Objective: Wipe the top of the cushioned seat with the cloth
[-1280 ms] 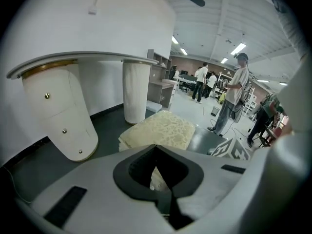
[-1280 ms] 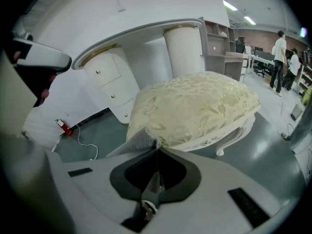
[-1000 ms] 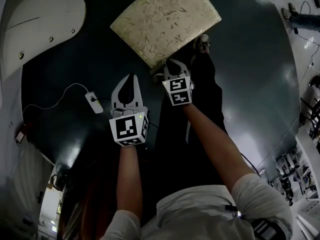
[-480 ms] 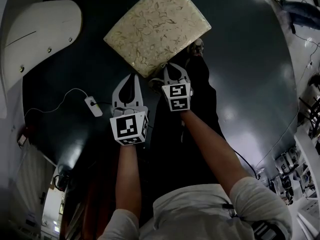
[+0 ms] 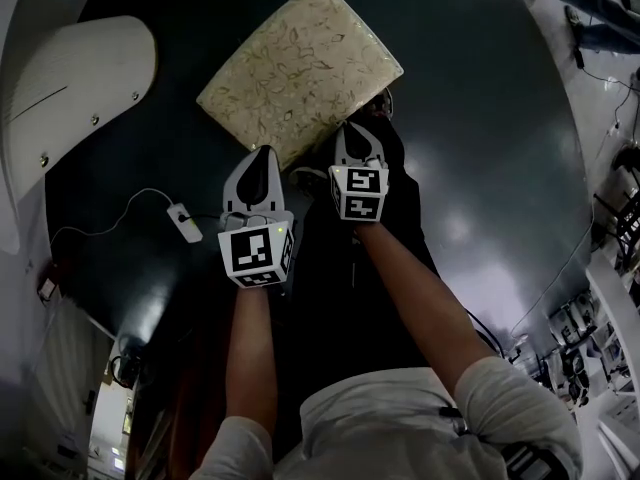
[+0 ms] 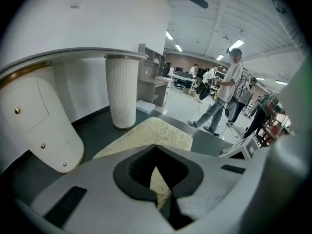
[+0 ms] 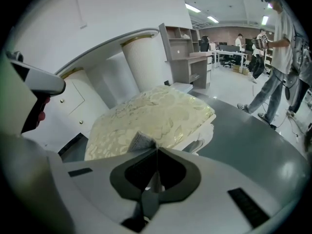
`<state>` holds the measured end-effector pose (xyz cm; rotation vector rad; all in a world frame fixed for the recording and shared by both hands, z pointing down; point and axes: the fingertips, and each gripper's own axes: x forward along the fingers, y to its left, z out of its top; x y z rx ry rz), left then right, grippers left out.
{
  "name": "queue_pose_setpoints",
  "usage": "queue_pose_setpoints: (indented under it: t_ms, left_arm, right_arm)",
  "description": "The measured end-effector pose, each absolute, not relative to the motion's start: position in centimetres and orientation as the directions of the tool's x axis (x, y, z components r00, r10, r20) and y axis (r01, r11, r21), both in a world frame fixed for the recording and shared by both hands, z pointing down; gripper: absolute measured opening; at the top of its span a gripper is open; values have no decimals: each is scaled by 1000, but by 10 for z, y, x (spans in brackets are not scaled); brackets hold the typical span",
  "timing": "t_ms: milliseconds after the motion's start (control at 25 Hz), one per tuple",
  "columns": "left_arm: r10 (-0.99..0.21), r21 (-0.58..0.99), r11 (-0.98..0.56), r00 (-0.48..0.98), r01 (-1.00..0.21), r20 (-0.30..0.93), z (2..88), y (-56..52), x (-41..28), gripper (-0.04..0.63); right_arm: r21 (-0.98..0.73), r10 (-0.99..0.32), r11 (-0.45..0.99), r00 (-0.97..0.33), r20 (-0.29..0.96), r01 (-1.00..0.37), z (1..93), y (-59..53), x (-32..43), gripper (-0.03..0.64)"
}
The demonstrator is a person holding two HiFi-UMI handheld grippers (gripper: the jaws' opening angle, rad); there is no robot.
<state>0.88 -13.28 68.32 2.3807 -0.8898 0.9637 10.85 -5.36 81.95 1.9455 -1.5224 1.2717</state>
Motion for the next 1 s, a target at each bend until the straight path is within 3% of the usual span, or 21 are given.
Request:
queue_pose_setpoints:
  t_ms: [680,1000]
  left_arm:
    - [-349,181,-729,586,-660,731,691,-131,59,14]
    - [-333,193,-730,588,-656,737,695,-136,89,14]
  right_arm:
    - [-158,-567,-486,173,806,-859,818,-68,216,17]
    - [-148,-560,-480,172,810,-865,818,-78,250,17]
